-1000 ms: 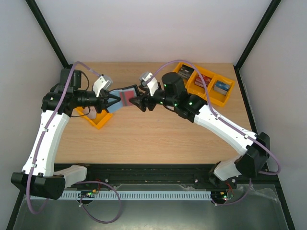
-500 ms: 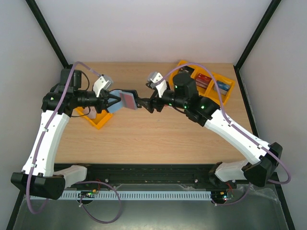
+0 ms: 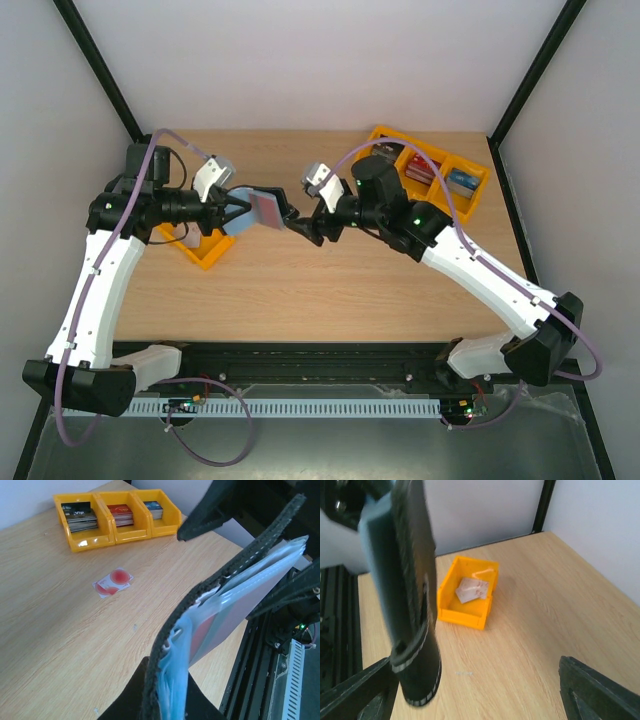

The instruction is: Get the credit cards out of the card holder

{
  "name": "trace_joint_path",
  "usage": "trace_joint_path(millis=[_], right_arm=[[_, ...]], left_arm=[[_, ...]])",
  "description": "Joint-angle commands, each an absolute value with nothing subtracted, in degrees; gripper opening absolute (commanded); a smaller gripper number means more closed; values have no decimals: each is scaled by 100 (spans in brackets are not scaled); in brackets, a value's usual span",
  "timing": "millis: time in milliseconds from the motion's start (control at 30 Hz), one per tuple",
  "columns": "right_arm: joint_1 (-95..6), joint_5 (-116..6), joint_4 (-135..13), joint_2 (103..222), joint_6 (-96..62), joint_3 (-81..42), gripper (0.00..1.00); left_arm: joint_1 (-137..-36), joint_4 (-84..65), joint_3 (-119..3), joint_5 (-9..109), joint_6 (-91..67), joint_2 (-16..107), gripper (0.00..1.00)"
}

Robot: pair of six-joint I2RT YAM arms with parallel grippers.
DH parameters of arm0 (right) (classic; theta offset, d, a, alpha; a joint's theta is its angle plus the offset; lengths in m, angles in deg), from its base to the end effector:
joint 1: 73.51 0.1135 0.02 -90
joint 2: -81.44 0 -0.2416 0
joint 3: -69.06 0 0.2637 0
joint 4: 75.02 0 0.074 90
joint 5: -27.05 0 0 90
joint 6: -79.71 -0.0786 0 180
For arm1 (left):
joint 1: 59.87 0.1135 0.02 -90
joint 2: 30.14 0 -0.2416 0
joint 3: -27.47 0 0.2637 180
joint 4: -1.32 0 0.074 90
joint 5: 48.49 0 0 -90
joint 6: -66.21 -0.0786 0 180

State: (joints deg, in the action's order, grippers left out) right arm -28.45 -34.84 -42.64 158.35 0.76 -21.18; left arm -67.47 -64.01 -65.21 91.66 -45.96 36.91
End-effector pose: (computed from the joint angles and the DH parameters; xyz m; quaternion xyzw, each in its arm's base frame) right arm 0.2262 0.2791 0.3628 -0.4959 0.6309 0.3538 0.4805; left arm 0.2490 -0.0941 0.3706 0.3847 0.7461 -0.3317 0.4305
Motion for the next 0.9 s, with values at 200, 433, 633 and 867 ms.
trace_joint_path(millis=[200, 433, 633, 867], right_arm=[[-2826, -2544, -3709, 16163, 406, -2483, 84], [-2836, -3166, -4350, 16166, -9, -2397, 61], [-2834, -3609, -4230, 16217, -5, -2495, 51], [-2848, -3873, -3878, 16386, 98, -2848, 49]], left_arm=[[-6752, -6304, -6504, 9102, -4502, 3610, 2], [-6752, -6332, -6495, 9162, -4553, 3597, 2], [-6752, -6392, -6506, 9262, -4623, 3591, 2], [-6752, -6404, -6496, 9293, -4638, 3578, 2]])
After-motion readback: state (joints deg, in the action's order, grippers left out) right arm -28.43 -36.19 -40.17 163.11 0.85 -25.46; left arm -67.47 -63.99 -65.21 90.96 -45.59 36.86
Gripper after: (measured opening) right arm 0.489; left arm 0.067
